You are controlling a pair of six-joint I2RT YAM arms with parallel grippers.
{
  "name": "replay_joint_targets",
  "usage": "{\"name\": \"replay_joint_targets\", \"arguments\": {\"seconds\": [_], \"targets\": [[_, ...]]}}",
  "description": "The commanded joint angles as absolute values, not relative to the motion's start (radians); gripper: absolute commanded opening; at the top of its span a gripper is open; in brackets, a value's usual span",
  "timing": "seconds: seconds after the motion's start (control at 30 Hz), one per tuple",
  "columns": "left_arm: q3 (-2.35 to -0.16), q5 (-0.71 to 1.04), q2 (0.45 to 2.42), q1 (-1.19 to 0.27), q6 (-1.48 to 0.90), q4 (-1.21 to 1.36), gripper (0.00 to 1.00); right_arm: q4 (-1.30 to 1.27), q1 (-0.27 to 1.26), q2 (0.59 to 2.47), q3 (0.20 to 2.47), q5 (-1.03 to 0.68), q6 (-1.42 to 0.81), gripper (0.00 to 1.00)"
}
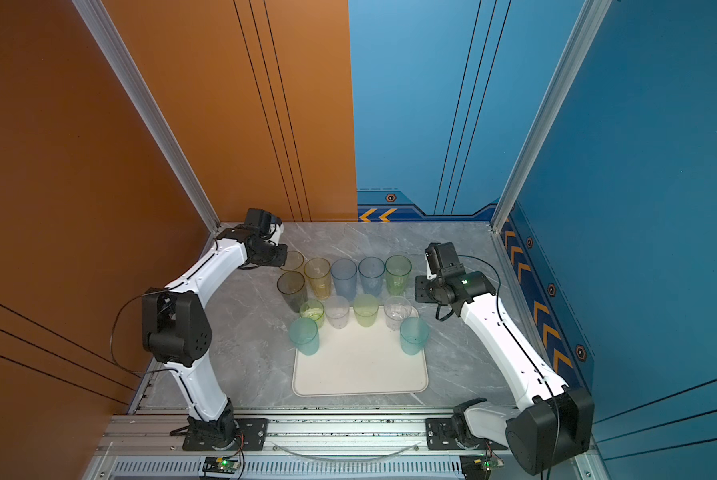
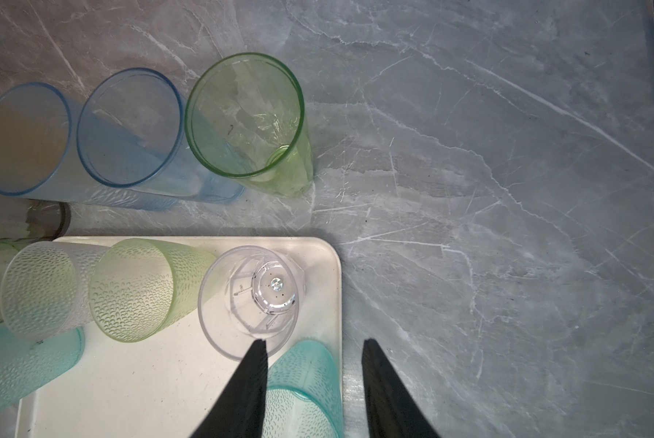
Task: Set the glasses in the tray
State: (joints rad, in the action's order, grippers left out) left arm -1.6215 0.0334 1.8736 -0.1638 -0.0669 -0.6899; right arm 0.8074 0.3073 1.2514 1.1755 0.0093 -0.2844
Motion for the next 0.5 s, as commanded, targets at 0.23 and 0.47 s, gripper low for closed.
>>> {"name": "replay_joint_targets", "arguments": {"seconds": [0.23, 0.47], "targets": [[-1.698, -0.023, 1.921, -0.174, -0.02, -0.764, 0.1, 0.801, 0.304, 1.253, 1.19, 0.002, -0.266, 0.41], [-1.707, -0.036, 1.943, -0.173, -0.011, -0.776, 0.04, 0.8, 0.302, 1.241, 1.187, 0.006, -0.265, 0.41]]}}
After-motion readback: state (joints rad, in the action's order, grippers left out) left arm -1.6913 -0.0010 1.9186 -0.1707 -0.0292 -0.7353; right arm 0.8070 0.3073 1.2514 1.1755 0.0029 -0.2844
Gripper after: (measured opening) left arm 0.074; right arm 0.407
